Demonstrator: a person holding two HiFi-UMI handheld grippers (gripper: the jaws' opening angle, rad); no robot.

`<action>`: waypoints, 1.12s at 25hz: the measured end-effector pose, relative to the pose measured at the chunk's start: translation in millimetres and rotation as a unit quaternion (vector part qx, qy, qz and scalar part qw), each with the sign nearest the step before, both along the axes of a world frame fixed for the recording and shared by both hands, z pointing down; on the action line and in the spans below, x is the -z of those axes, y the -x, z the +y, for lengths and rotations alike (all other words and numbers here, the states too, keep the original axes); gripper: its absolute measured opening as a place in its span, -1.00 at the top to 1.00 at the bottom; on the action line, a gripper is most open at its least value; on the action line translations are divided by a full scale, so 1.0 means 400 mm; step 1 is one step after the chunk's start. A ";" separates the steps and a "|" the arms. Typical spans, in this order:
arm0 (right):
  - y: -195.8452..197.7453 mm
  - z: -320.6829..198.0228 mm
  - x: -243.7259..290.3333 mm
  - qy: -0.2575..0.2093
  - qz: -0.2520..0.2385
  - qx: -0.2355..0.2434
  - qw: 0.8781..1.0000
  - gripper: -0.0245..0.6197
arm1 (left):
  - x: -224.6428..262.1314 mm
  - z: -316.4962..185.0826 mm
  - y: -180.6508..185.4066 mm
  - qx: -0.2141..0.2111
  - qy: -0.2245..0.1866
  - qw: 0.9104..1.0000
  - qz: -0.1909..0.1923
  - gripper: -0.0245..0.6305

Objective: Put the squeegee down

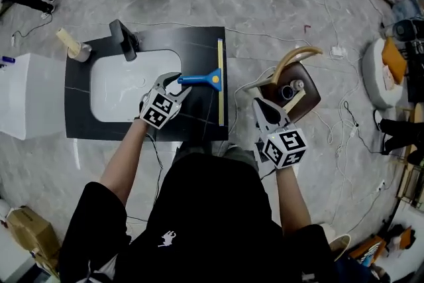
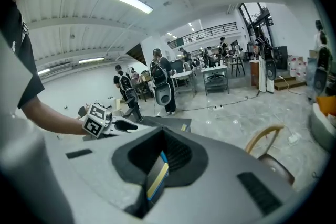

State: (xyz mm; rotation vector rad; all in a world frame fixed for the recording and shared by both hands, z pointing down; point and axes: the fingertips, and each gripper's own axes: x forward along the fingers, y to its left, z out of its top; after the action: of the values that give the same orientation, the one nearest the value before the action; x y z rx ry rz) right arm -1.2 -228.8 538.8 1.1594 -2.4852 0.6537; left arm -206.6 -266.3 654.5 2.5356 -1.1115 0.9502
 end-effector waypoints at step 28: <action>-0.175 0.132 0.249 -0.106 -0.090 0.174 0.975 0.92 | 0.500 0.410 -0.132 0.378 -0.208 0.896 0.102 0.92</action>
State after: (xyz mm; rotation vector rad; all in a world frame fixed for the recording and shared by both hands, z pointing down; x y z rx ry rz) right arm 68.7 -176.0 439.2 0.7234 -2.8729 0.4197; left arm -153.6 -102.4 454.7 2.0509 -2.1572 0.2472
